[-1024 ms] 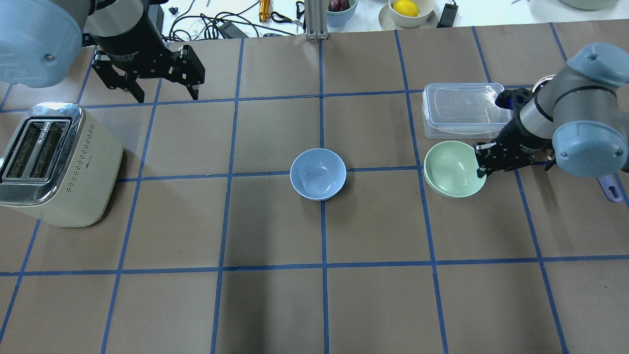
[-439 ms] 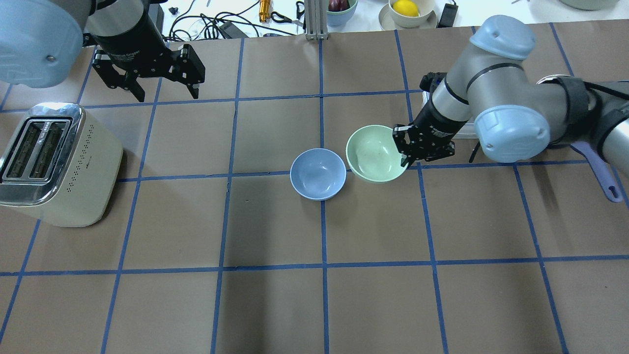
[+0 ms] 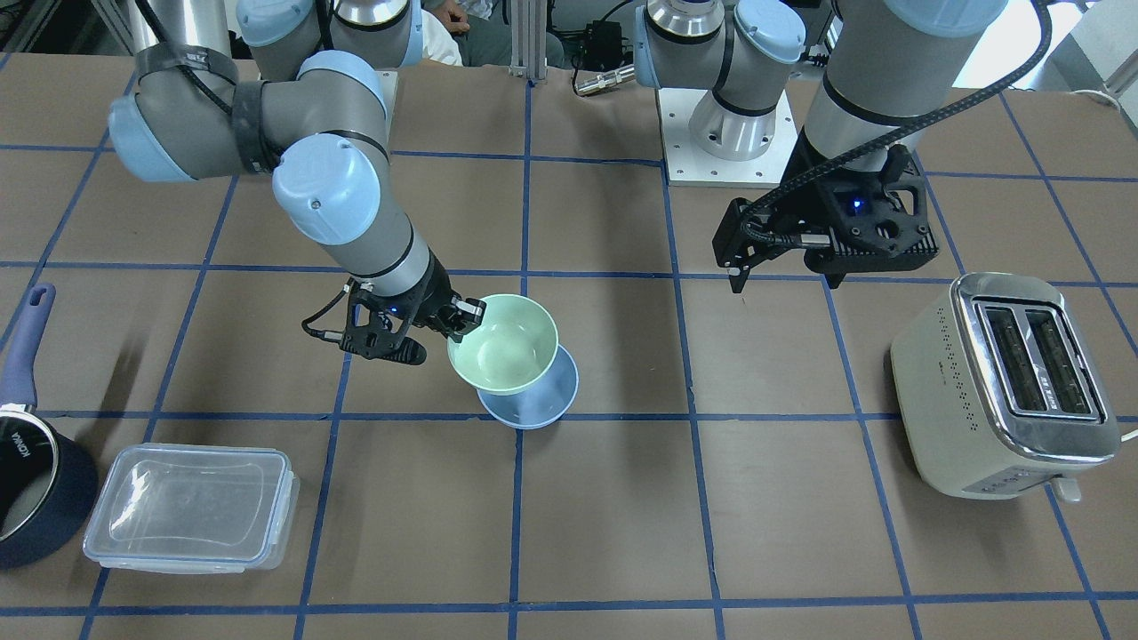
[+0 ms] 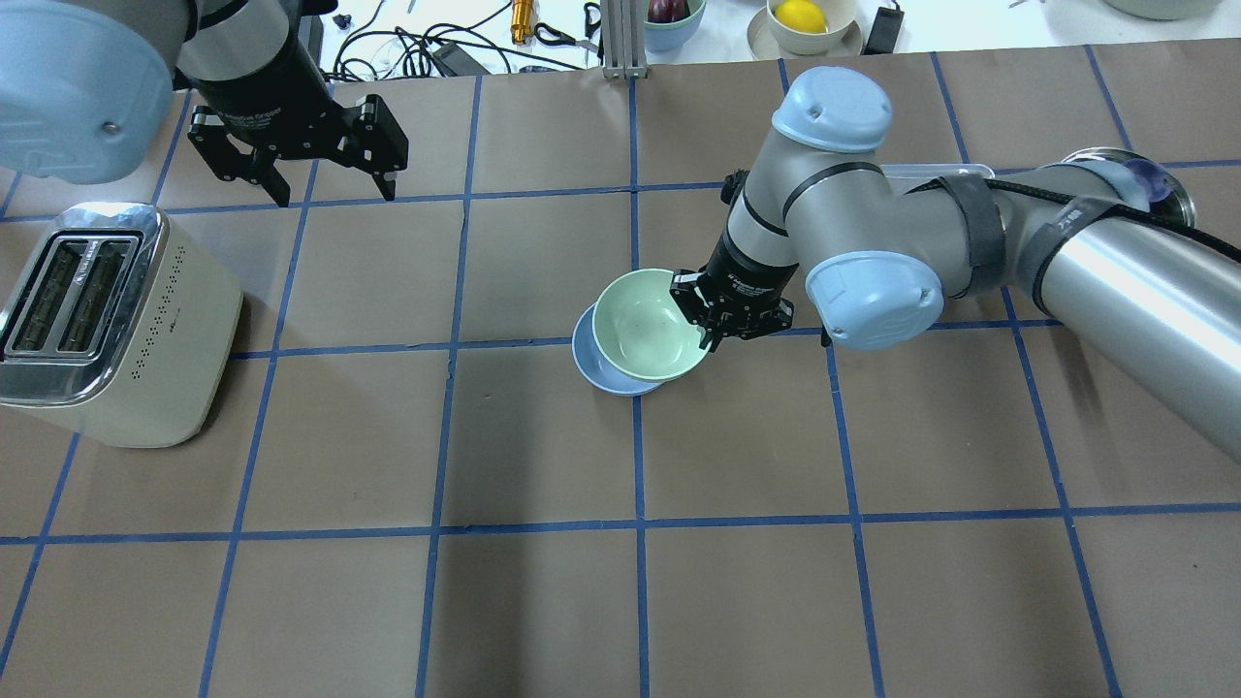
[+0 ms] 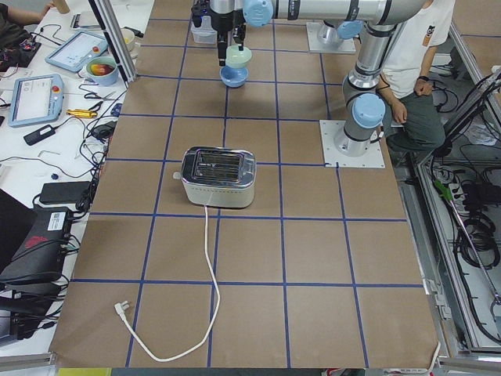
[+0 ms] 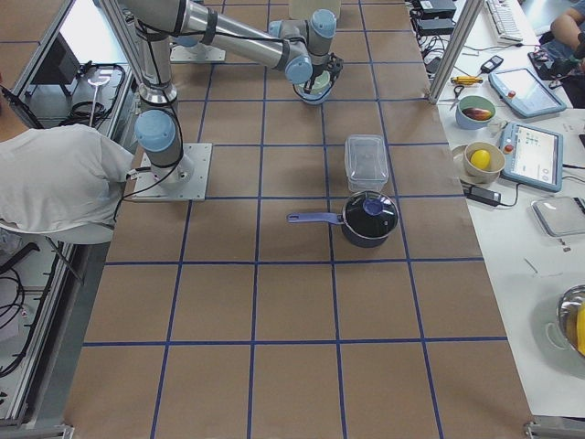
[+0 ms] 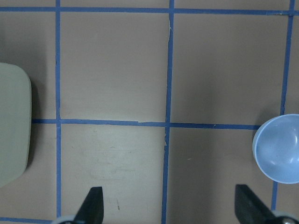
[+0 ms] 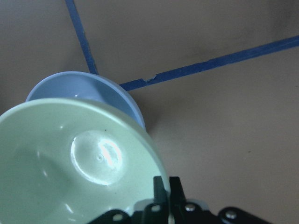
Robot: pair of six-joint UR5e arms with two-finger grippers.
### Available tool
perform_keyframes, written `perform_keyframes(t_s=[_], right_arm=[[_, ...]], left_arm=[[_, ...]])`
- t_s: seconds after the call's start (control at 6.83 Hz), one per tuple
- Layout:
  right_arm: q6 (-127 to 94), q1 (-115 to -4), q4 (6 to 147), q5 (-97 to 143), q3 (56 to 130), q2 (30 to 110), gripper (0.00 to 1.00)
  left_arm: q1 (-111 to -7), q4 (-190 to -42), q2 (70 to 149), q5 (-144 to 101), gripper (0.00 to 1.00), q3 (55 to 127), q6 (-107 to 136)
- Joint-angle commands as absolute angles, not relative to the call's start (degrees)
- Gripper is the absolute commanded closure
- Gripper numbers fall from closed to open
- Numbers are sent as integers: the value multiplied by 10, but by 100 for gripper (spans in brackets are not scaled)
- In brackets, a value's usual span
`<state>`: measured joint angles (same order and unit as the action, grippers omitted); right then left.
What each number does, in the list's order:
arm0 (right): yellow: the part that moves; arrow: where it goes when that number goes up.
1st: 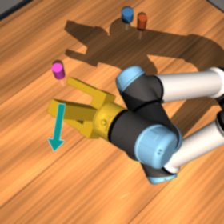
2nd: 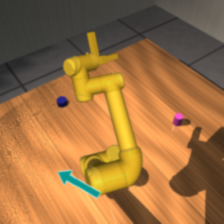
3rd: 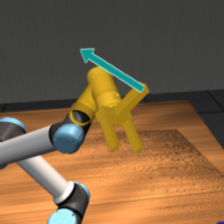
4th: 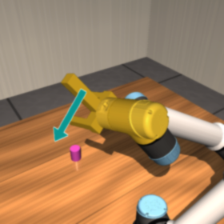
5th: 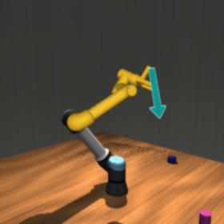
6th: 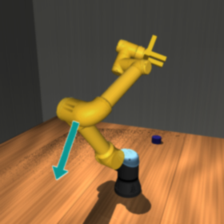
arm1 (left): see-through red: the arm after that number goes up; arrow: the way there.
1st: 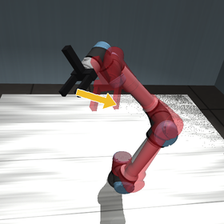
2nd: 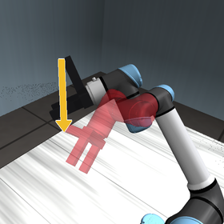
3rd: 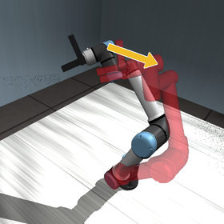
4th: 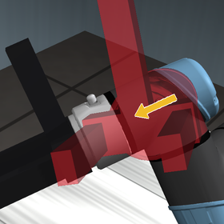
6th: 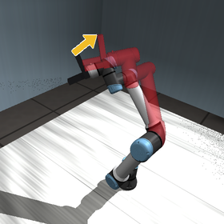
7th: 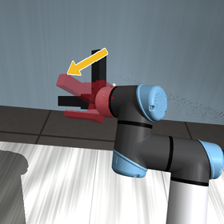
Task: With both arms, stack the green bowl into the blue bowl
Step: 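Carry the green bowl with the right gripper over the blue bowl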
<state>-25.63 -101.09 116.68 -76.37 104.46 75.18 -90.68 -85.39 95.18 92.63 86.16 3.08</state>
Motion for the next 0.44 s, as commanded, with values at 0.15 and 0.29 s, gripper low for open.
perform_keyframes(t_s=[0.15,0.29], right_arm=[[-264,-1021,1197,-765,1039,726,100],[-264,-1021,1207,-765,1038,712,100]], left_arm=[[-908,-853,950,925,0,867,33],[-908,-850,950,925,0,868,32]])
